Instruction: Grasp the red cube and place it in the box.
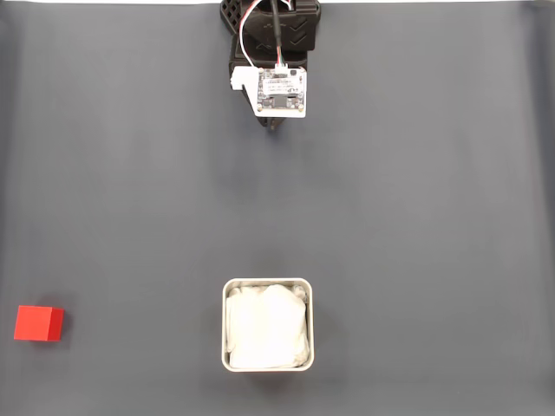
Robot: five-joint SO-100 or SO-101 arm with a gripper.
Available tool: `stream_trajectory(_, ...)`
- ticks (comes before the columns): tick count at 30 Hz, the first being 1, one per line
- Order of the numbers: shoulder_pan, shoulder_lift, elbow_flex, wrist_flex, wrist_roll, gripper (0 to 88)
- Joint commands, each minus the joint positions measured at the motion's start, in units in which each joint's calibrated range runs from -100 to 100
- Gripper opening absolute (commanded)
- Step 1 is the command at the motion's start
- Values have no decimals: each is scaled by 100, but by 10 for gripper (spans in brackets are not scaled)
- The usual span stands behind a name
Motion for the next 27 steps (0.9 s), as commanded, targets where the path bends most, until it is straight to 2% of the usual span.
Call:
stream_trajectory(1, 3, 0, -46, -1040, -54, 0)
stream_trajectory(5, 10, 156, -502, -2335, -93, 0)
stream_trajectory(8, 10, 797, -1524, -2704, -127, 0)
stream_trajectory(16, -12, 2522, -4544, -2573, -88, 0)
stream_trajectory(20, -19, 3059, -5384, -2417, -49, 0)
stream_trajectory(27, 88, 3821, -6442, -1442, 44, 0)
